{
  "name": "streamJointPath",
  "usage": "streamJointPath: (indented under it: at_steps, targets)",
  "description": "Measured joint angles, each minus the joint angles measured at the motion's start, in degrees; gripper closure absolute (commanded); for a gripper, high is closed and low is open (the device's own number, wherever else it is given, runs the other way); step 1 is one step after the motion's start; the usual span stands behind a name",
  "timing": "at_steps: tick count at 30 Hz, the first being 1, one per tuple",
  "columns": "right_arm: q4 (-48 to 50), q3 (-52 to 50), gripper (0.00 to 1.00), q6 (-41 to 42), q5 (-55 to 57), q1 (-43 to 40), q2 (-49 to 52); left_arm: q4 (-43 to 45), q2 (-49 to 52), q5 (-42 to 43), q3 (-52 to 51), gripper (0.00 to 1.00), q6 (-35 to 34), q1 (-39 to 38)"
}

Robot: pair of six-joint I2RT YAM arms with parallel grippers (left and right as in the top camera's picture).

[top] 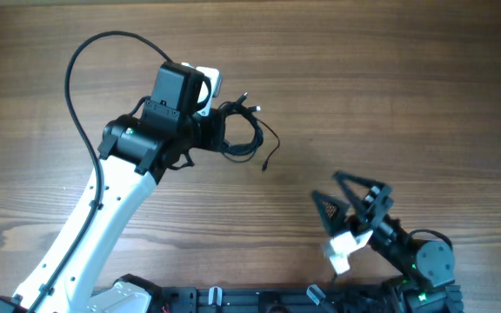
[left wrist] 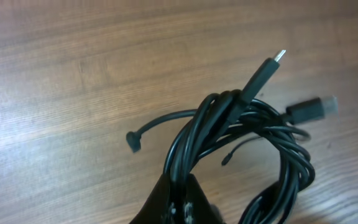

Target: Untangle cables

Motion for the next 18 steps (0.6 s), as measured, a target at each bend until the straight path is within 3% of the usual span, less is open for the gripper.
streamJointPath:
  at_steps: [2,5,10,13,16,18]
  targets:
    - [3.98,0.92,0.00,8.48,3.72,0.00,6.34,0.85,0.00,0.00,0.00,0.96,-0.15,0.00]
    - [4.35,6.25,0.00,14.32,5.84,0.00,16.09,1.18,0.00,0.00,0.00,0.96,-0.31,0.00]
    - [4.76,23.87,0.00,23.12,4.76,0.00,36.74,2.47,0.00,0.00,0.00,0.96,-0.31,0.00]
    - [4.74,27.80,0.00,24.72,-4.15,-0.02,42.51,2.75,0.00,0.11,0.00,0.96,-0.42,0.50]
    - [2.01,27.93,0.00,26.01,-25.14,0.07,44.52,3.23,0.00,0.42,0.00,0.96,-0.74,5.25]
    - [0.22,27.96,0.00,31.41,-39.36,0.11,46.45,3.56,0.00,4.37,0.00,0.96,2.97,11.52]
